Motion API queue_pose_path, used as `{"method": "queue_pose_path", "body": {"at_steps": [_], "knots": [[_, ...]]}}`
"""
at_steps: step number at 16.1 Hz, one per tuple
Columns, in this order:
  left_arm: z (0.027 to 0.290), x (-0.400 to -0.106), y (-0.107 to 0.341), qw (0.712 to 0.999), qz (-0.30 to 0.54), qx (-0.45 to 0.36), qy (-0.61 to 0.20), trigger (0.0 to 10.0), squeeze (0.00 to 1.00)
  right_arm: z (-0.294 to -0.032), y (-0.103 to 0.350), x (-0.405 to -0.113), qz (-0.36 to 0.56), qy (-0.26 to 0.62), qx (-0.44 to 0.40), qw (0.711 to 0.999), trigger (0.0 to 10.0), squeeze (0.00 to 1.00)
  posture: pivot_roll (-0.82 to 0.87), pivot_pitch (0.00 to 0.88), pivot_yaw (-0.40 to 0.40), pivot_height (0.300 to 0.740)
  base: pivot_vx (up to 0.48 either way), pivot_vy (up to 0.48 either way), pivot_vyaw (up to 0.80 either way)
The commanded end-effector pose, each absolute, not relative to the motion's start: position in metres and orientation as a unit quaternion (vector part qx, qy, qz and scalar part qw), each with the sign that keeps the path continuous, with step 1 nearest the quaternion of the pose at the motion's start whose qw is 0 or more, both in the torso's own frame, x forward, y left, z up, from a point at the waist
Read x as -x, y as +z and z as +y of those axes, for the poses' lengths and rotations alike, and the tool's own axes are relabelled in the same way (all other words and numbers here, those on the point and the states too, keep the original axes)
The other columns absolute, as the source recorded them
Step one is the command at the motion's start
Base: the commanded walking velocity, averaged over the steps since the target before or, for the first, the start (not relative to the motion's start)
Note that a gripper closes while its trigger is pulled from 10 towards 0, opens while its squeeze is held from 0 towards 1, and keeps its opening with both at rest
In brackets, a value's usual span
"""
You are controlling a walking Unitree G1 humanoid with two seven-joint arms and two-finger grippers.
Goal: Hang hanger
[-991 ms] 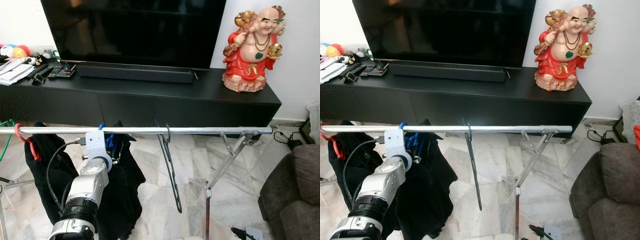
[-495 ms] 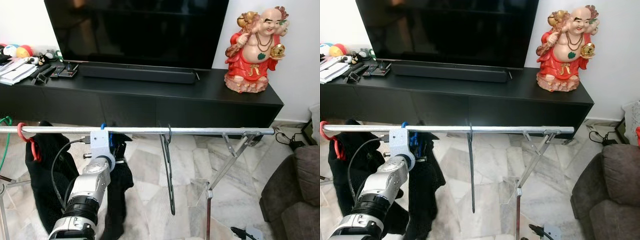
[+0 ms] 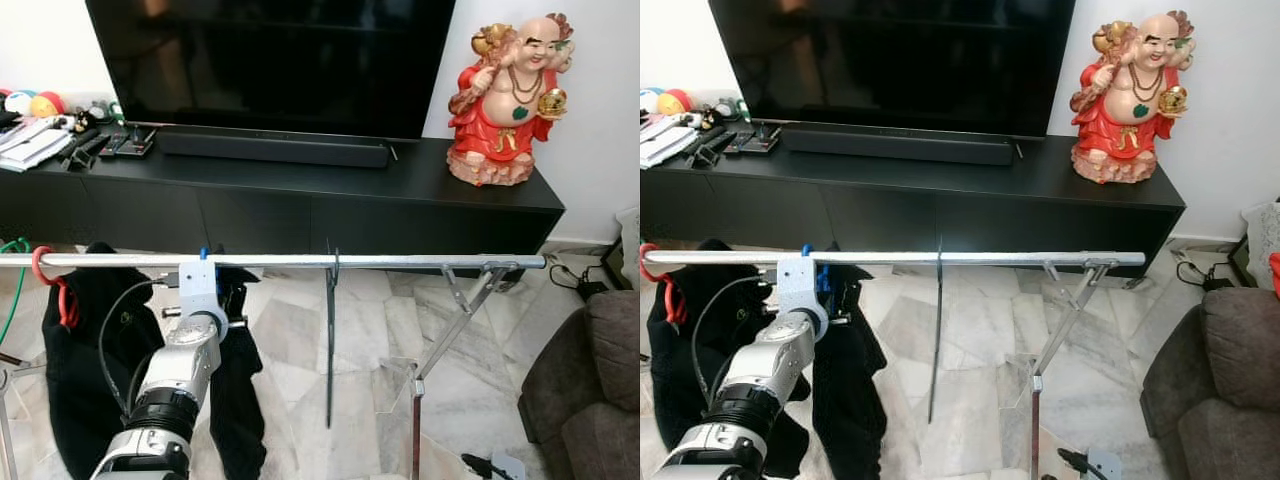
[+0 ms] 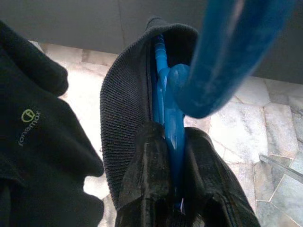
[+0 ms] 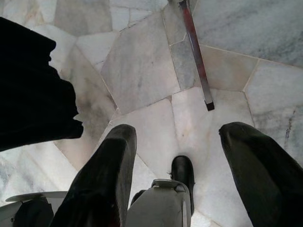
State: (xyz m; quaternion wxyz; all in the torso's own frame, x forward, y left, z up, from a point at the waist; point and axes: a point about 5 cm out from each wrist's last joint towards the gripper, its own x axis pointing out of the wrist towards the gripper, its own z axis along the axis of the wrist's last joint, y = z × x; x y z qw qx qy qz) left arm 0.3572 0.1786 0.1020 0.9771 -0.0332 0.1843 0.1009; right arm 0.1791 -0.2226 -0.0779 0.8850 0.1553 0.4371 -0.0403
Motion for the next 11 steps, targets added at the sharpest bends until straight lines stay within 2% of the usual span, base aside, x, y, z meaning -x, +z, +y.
{"method": "queue_pose_path", "body": {"at_steps": [1,3,4,5,6,7,8,9,10,11], "knots": [[0.1817,-0.3516,0.0882,0.969,0.219,0.021,0.115,0.0,0.00,-0.2229,-0.0786,-0.1778,0.440,-0.043,-0.160,0.882,10.0,0.00,-0.04,0.033,-0.028,0.740,0.000,0.000,0.00],[0.1820,-0.3510,0.0870,0.968,0.221,0.021,0.120,0.0,0.00,-0.2228,-0.0787,-0.1776,0.441,-0.043,-0.160,0.882,10.0,0.00,-0.04,0.035,-0.029,0.740,0.000,0.000,0.00],[0.1824,-0.3513,0.0884,0.968,0.215,0.019,0.124,8.8,0.00,-0.2227,-0.0787,-0.1775,0.442,-0.041,-0.160,0.882,10.0,0.00,-0.04,0.035,-0.029,0.740,0.000,0.000,0.00],[0.1823,-0.3520,0.0899,0.970,0.211,0.022,0.122,10.0,0.00,-0.2226,-0.0788,-0.1775,0.442,-0.041,-0.160,0.882,10.0,0.00,-0.04,0.039,-0.030,0.740,0.000,0.000,0.00],[0.1816,-0.3533,0.0922,0.972,0.204,0.022,0.117,10.0,0.00,-0.2225,-0.0787,-0.1776,0.443,-0.040,-0.159,0.882,10.0,0.00,-0.04,0.038,-0.029,0.740,0.000,0.000,0.00],[0.1810,-0.3536,0.0923,0.972,0.206,0.023,0.115,10.0,0.31,-0.2224,-0.0787,-0.1777,0.442,-0.040,-0.159,0.882,10.0,0.00,-0.04,0.039,-0.028,0.740,0.000,0.000,0.00],[0.1799,-0.3543,0.0930,0.972,0.203,0.031,0.116,10.0,1.00,-0.2222,-0.0787,-0.1778,0.442,-0.040,-0.160,0.882,10.0,0.00,-0.04,0.038,-0.028,0.740,0.000,0.000,0.00],[0.1788,-0.3549,0.0935,0.971,0.203,0.037,0.117,10.0,1.00,-0.2223,-0.0786,-0.1779,0.442,-0.040,-0.161,0.882,10.0,0.00,-0.04,0.038,-0.028,0.740,0.000,0.000,0.00],[0.1777,-0.3560,0.0942,0.972,0.203,0.036,0.114,10.0,0.55,-0.2222,-0.0786,-0.1780,0.441,-0.041,-0.161,0.882,10.0,0.00,-0.04,0.037,-0.028,0.740,0.000,0.000,0.00],[0.1773,-0.3566,0.0948,0.972,0.202,0.038,0.115,10.0,0.00,-0.2223,-0.0786,-0.1781,0.441,-0.041,-0.161,0.882,10.0,0.00,-0.04,0.037,-0.029,0.740,0.000,0.000,0.00]]}}
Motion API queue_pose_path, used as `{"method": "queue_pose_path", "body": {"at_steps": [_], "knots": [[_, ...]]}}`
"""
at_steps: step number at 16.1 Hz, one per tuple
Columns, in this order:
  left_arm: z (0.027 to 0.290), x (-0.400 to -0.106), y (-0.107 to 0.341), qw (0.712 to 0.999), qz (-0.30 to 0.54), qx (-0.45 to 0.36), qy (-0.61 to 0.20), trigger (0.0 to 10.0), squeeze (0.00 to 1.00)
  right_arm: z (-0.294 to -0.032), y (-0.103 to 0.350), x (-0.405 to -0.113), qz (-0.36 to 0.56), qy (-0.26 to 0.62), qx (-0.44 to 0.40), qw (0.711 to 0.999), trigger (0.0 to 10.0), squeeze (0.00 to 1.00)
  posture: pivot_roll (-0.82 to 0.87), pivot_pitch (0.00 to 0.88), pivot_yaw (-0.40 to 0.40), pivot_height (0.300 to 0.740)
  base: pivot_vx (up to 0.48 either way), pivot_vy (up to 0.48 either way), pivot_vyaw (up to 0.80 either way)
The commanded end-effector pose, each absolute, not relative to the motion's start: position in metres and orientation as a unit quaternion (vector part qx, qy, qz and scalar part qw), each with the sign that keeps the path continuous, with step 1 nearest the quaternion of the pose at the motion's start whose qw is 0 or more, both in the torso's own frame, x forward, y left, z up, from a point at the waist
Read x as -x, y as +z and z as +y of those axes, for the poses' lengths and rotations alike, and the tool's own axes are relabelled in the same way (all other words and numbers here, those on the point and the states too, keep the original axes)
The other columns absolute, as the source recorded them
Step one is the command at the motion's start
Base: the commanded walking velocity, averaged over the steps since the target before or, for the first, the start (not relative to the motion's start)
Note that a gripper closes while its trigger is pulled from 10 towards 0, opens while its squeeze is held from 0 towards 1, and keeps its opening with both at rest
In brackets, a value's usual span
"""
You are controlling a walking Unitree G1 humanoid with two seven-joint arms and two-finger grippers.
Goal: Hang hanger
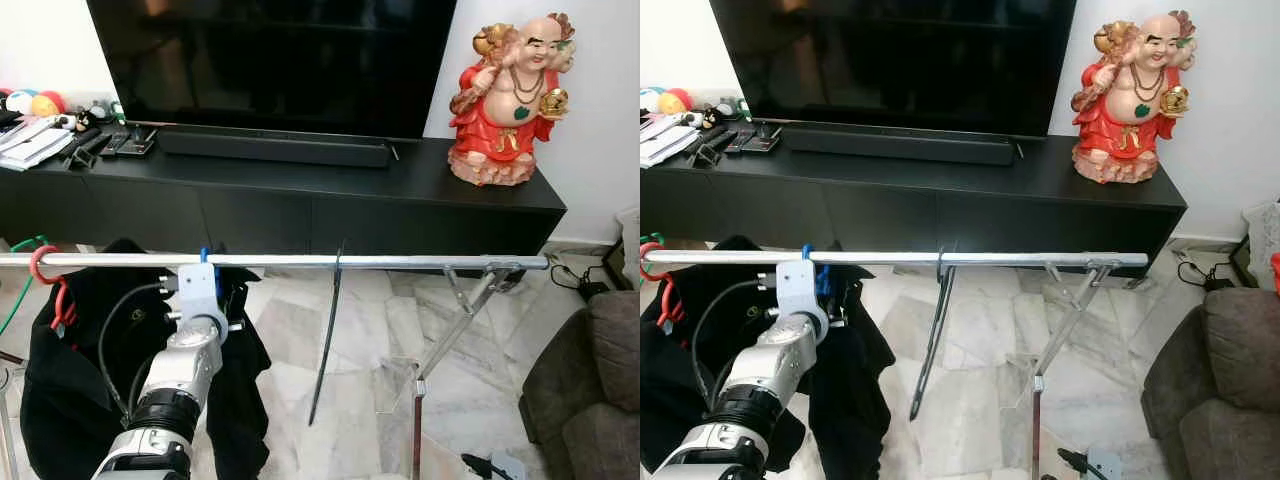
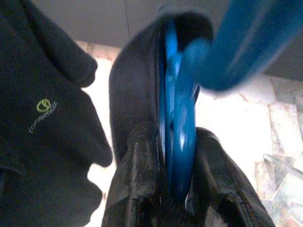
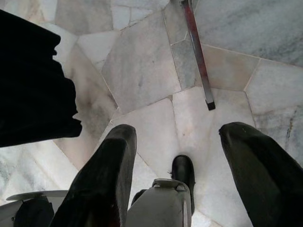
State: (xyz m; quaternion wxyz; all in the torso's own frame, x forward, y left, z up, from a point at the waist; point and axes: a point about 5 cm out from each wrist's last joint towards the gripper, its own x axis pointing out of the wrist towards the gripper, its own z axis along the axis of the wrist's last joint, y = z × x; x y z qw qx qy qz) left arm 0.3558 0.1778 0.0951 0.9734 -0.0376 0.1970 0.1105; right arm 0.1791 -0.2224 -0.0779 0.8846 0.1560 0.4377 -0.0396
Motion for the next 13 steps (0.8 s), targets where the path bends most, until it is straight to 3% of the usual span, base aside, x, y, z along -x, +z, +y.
{"method": "queue_pose_path", "body": {"at_steps": [1,4,5,10,13], "knots": [[0.1767,-0.3571,0.0949,0.972,0.202,0.038,0.114,10.0,0.00,-0.2224,-0.0786,-0.1780,0.442,-0.041,-0.161,0.882,10.0,0.00,-0.04,0.037,-0.030,0.740,0.000,0.000,0.00],[0.1765,-0.3580,0.0950,0.972,0.201,0.043,0.115,10.0,0.00,-0.2223,-0.0785,-0.1781,0.442,-0.041,-0.161,0.882,10.0,0.00,-0.04,0.037,-0.030,0.740,0.000,0.000,0.00],[0.1763,-0.3591,0.0954,0.973,0.196,0.049,0.113,0.0,0.00,-0.2222,-0.0785,-0.1783,0.441,-0.041,-0.160,0.882,10.0,0.00,-0.04,0.037,-0.030,0.740,0.000,0.000,0.00],[0.1739,-0.3617,0.0992,0.976,0.185,0.052,0.105,0.0,0.00,-0.2224,-0.0784,-0.1784,0.441,-0.041,-0.160,0.882,10.0,0.00,-0.04,0.036,-0.031,0.740,0.000,0.000,0.00],[0.1756,-0.3613,0.1017,0.979,0.176,0.012,0.103,0.0,0.00,-0.2226,-0.0784,-0.1783,0.441,-0.042,-0.161,0.882,10.0,0.00,-0.04,0.036,-0.029,0.740,0.000,0.000,0.00]]}}
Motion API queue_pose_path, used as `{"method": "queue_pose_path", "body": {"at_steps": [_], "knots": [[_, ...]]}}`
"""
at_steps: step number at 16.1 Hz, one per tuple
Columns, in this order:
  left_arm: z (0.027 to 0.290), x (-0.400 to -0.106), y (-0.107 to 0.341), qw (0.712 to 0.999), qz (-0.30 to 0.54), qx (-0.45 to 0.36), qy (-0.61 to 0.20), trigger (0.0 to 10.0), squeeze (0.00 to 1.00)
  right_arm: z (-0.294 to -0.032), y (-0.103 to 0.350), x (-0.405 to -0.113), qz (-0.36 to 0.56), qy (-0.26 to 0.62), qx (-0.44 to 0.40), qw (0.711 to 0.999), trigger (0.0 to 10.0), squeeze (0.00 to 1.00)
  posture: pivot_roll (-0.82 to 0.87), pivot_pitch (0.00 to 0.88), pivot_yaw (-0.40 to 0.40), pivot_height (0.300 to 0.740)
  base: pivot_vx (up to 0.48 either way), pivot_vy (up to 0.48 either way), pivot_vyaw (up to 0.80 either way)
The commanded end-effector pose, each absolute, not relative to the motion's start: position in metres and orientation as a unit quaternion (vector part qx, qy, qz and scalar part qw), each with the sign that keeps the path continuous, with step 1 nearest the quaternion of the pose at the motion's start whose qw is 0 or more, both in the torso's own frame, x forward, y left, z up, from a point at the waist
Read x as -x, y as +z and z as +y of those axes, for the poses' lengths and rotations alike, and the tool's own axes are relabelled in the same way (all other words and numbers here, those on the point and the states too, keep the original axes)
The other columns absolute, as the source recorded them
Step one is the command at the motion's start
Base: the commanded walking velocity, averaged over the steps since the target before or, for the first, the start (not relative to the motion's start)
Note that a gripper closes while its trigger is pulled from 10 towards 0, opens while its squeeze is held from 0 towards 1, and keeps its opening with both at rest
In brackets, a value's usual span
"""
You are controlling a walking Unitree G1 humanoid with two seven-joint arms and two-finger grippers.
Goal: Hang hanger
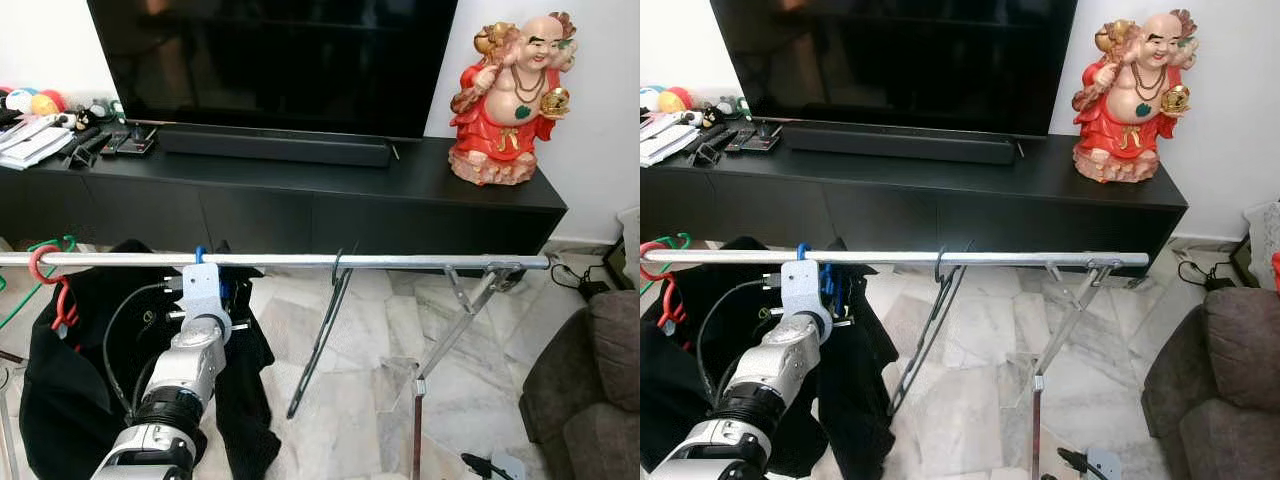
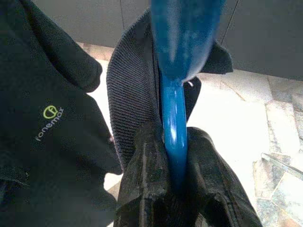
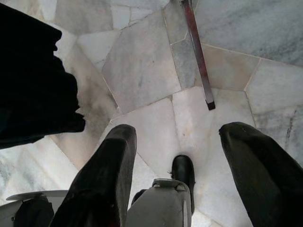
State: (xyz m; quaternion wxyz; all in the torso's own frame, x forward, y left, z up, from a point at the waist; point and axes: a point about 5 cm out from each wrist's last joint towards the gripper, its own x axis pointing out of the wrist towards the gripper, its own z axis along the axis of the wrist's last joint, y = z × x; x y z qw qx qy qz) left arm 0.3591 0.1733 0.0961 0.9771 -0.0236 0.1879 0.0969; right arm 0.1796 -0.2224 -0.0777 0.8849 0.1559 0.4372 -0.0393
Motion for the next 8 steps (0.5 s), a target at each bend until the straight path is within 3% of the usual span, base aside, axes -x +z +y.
{"method": "queue_pose_path", "body": {"at_steps": [1,8], "knots": [[0.174,-0.361,0.104,0.982,0.164,0.000,0.088,0.0,0.00,-0.222,-0.078,-0.178,0.441,-0.042,-0.161,0.882,10.0,0.00,-0.04,0.036,-0.028,0.740,0.000,0.000,0.00],[0.183,-0.324,0.129,0.998,0.039,-0.038,0.045,0.0,0.00,-0.222,-0.080,-0.176,0.442,-0.044,-0.164,0.881,10.0,0.00,-0.03,0.041,-0.021,0.740,0.000,0.000,0.00]]}}
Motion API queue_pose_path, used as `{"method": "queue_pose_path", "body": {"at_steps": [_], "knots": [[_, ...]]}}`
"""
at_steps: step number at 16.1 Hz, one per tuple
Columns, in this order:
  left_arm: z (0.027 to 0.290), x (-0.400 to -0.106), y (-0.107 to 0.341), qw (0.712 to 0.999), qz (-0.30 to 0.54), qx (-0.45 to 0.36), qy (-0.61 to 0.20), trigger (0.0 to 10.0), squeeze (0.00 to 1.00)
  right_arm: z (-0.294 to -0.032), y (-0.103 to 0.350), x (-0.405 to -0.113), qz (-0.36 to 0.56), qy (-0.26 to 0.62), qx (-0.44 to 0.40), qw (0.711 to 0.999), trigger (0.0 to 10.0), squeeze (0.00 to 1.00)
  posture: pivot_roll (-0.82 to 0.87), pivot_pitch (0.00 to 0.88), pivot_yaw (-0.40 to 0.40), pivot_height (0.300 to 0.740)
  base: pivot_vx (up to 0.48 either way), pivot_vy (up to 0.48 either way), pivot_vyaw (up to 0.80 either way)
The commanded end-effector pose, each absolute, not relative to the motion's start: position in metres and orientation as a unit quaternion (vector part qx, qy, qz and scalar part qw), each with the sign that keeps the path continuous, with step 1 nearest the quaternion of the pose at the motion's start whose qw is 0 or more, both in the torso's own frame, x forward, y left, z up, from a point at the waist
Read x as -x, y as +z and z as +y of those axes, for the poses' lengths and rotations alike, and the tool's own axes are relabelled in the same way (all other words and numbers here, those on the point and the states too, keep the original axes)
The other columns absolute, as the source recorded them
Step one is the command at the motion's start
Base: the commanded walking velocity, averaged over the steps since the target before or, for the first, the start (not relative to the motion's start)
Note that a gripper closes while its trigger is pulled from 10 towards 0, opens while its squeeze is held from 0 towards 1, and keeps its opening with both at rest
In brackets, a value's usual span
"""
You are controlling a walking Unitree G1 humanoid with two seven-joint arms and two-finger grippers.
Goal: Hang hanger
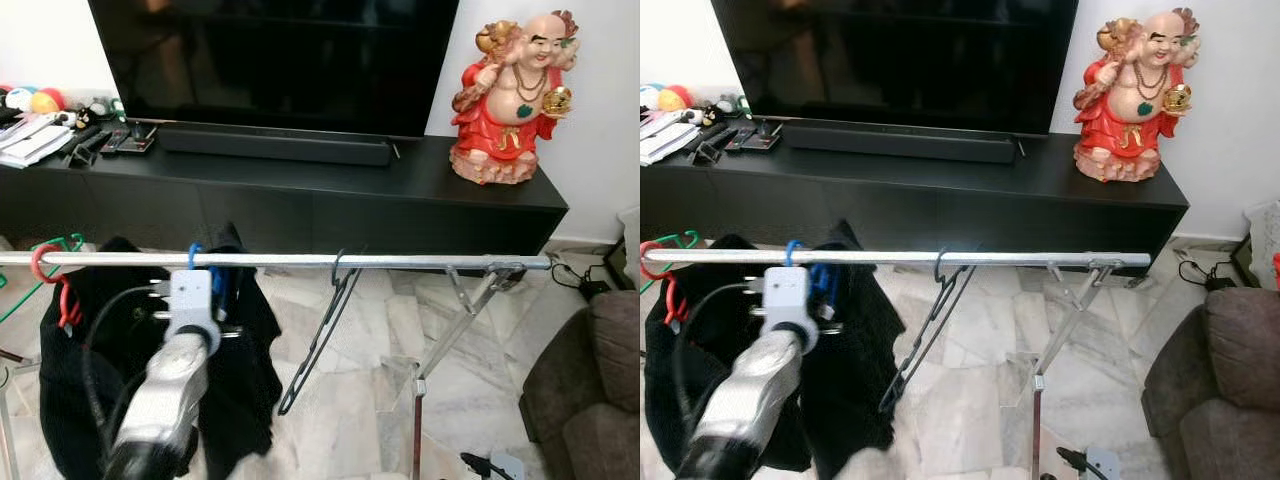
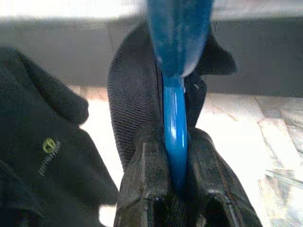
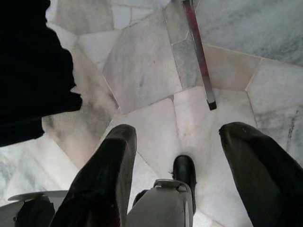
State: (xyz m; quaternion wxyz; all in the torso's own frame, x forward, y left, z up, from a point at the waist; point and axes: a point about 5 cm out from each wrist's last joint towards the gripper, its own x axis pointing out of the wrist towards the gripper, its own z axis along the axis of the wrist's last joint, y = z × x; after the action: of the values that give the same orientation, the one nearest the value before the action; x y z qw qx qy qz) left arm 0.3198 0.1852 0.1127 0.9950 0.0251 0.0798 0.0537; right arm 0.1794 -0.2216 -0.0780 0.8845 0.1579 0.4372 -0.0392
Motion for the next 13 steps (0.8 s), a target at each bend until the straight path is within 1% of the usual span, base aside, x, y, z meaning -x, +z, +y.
{"method": "queue_pose_path", "body": {"at_steps": [1,4,5,6,9,10,11,13], "knots": [[0.184,-0.317,0.130,0.998,0.035,-0.036,0.045,0.0,0.00,-0.223,-0.080,-0.175,0.443,-0.044,-0.164,0.881,10.0,0.00,-0.03,0.040,-0.020,0.740,0.000,0.000,0.00],[0.180,-0.290,0.123,0.998,0.025,-0.058,0.022,0.0,0.00,-0.224,-0.081,-0.172,0.446,-0.044,-0.161,0.880,10.0,0.00,-0.03,0.029,-0.014,0.740,0.000,0.000,0.00],[0.180,-0.287,0.122,0.997,0.025,-0.063,0.019,0.0,0.00,-0.224,-0.081,-0.172,0.446,-0.044,-0.160,0.880,10.0,0.00,-0.03,0.028,-0.013,0.740,0.000,0.000,0.00],[0.180,-0.272,0.117,0.997,0.034,-0.063,0.020,0.0,0.00,-0.225,-0.081,-0.171,0.447,-0.045,-0.159,0.879,10.0,0.00,-0.03,0.016,-0.008,0.740,0.000,0.000,0.00],[0.179,-0.258,0.109,0.996,0.045,-0.069,0.017,0.0,0.00,-0.225,-0.081,-0.171,0.448,-0.046,-0.159,0.879,10.0,0.00,-0.03,0.006,-0.006,0.740,0.000,0.000,0.00],[0.179,-0.246,0.095,0.995,0.066,-0.074,0.014,10.0,0.00,-0.225,-0.081,-0.171,0.448,-0.045,-0.158,0.879,10.0,0.00,-0.03,0.000,0.002,0.740,0.000,0.000,0.00],[0.183,-0.238,0.081,0.994,0.084,-0.071,0.023,10.0,0.00,-0.224,-0.082,-0.170,0.448,-0.044,-0.157,0.879,10.0,0.00,-0.03,0.000,0.002,0.740,0.000,0.000,0.00],[0.189,-0.233,0.073,0.993,0.089,-0.069,0.034,10.0,0.00,-0.224,-0.082,-0.170,0.448,-0.043,-0.156,0.879,10.0,0.00,-0.03,0.000,0.003,0.740,0.000,0.000,0.00]]}}
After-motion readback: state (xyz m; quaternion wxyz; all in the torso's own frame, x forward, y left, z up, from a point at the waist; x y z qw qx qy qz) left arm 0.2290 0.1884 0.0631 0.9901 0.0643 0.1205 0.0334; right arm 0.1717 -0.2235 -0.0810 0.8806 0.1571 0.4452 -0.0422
